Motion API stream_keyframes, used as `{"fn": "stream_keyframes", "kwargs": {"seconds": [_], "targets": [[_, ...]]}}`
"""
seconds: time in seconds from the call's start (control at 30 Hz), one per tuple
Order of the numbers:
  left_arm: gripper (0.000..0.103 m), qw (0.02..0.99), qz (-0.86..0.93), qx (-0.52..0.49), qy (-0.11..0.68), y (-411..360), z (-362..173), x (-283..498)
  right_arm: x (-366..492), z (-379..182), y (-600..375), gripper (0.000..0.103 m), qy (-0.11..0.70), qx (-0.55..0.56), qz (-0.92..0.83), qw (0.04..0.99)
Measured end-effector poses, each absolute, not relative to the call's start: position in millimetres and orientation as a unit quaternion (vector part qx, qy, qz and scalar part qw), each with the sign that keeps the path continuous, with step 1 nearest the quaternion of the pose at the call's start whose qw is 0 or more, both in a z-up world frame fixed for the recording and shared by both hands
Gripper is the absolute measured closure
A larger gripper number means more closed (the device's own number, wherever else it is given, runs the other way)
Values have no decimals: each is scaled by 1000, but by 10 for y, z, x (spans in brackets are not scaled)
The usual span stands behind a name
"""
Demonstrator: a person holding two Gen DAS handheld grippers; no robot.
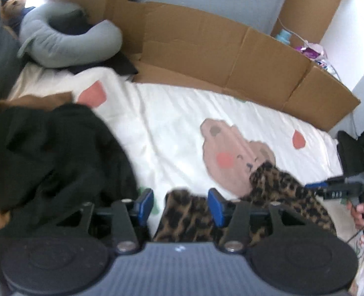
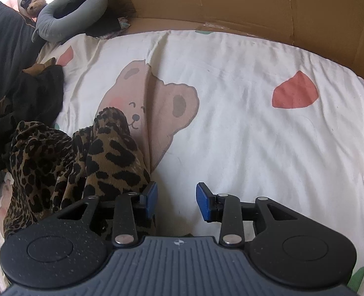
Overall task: Fold clothes
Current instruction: 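Grasp the garment hem with the right tool while the left tool holds another part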
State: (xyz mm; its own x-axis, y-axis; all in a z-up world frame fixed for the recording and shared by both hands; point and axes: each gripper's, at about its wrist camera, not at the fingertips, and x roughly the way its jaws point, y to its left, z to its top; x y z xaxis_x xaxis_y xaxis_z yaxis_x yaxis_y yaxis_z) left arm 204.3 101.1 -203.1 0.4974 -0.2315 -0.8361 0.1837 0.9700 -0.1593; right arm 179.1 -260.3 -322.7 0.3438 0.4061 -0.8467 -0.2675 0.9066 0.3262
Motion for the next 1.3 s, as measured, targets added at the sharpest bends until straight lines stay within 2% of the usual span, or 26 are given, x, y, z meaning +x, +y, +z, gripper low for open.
{"fn": "stream_keyframes", "kwargs": {"seconds": [0.17,0.3,0.37,0.43,0.77,1.0,1.07,1.13,1.23,1.3], "targets": [[41,857,-146,-22,494,834,-2269,2330,1806,-3254,-2576,61,535,64,206,817],[41,833,-149,-29,533,743,-2651,2474,1811,-3278,-2549,61,536,65,206,816],[36,824,-152,-35,545,735,-2803,2475,1814,-3291,-2536,61,536,65,206,816],[27,824,-152,-23,546,698,-2893,2450,1816,-3303,-2523,61,536,65,207,816],[24,824,-148,-9,546,657,-2930,2400,1770,-3304,-2432,61,538,64,218,812],[42,831,-163,-7,531,654,-2813,2293,1679,-3203,-2414,61,532,79,231,811],[52,831,-167,-10,530,665,-2793,2276,1662,-3175,-2413,61,531,85,231,810],[73,830,-168,-15,531,691,-2774,2263,1636,-3135,-2406,61,528,94,235,810],[97,830,-171,-30,530,740,-2725,2236,1593,-3076,-2364,61,523,100,244,810],[98,830,-174,-43,528,776,-2676,2207,1569,-3045,-2329,58,520,104,250,810]]}}
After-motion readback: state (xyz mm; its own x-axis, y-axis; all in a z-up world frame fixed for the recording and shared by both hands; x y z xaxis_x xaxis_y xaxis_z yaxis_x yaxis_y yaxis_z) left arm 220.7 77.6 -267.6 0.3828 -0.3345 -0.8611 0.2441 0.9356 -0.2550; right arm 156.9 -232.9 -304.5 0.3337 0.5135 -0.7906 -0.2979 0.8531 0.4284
